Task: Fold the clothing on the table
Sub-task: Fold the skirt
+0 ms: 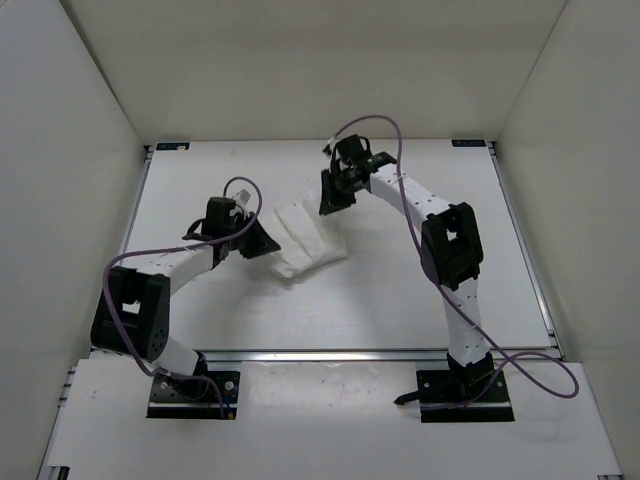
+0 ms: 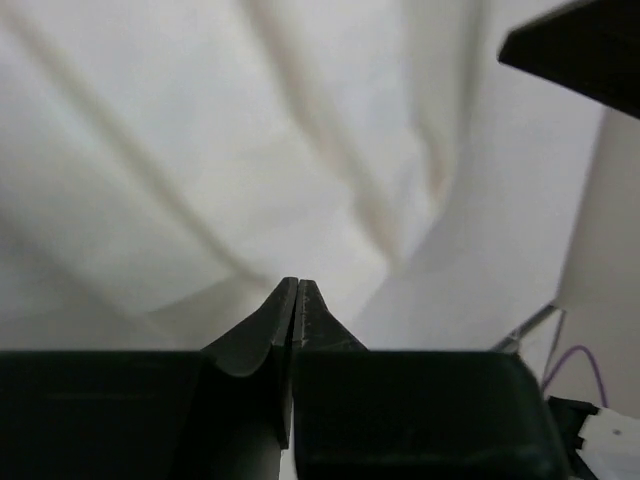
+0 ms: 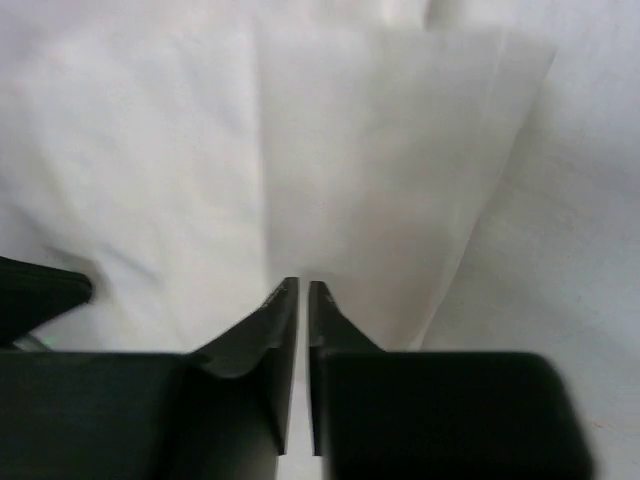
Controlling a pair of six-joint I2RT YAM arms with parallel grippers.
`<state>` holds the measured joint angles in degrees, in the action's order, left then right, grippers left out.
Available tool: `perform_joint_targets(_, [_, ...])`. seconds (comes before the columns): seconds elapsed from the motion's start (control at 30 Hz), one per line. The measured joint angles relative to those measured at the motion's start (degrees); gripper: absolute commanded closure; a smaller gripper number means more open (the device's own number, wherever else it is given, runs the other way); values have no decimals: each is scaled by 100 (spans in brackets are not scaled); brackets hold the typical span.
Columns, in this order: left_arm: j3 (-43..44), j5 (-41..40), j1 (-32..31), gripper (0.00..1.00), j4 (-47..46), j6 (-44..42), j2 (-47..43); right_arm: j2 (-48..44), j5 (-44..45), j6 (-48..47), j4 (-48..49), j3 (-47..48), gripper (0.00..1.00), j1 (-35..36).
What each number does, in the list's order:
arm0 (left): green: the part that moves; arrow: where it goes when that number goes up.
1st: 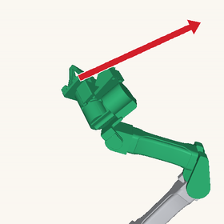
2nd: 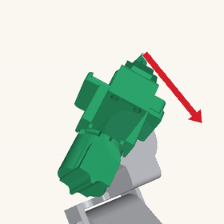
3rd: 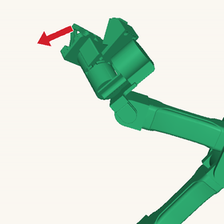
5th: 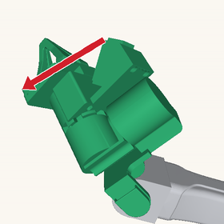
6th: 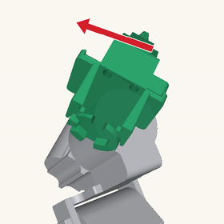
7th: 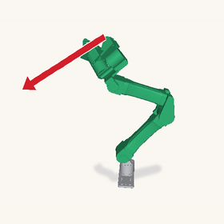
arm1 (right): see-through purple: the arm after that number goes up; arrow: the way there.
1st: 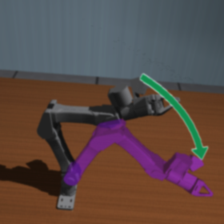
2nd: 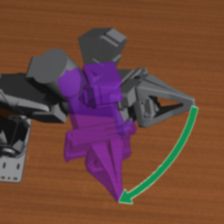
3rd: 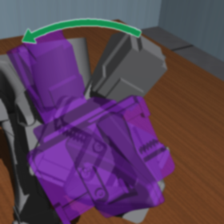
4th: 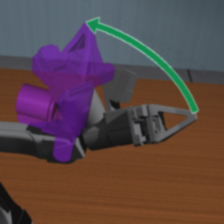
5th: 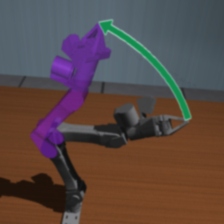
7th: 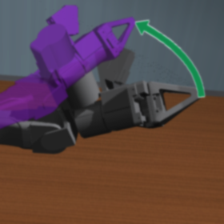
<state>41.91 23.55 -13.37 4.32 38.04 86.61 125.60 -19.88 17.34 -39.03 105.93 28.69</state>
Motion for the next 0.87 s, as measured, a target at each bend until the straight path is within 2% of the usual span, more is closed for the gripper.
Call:
perform_joint_targets(0.03, [199,94,-7,76,37,-31,-28,0,-66,-4,-96,334,65,-28])
perform_joint_targets(0.07, [409,157,-15,69,61,-83,-76,0,-116,22,-140,627,49,-57])
perform_joint_targets(0.13, [809,229,-11,44,153,-205,-227,0,-208,-33,-256,1364,36,-142])
perform_joint_targets(0.2, [1145,225,59,22,280,-326,-498,-72,-201,-87,-256,1823,27,-243])
perform_joint_targets(0.37, [1506,-214,251,1,820,-881,-1196,-691,223,-299,-544,1639,23,-522])
perform_joint_targets(0.47, [1523,-632,223,1,1259,-1274,-1410,-1220,588,-431,-680,975,21,-664])
perform_joint_targets(0.57, [1307,-852,232,1,1569,-1552,-1749,-1965,896,-566,-645,-151,21,-822])
perform_joint_targets(0.77, [660,-1180,262,2,1969,-1856,-2835,-3762,667,-505,-17,-2747,18,-1276])
perform_joint_targets(0.8, [555,-1207,254,1,2009,-1873,-3010,-4140,623,-468,151,-3220,21,-1364])
perform_joint_targets(0.87, [363,-1213,262,1,2031,-1875,-3268,-4712,527,-398,319,-3845,20,-1484])
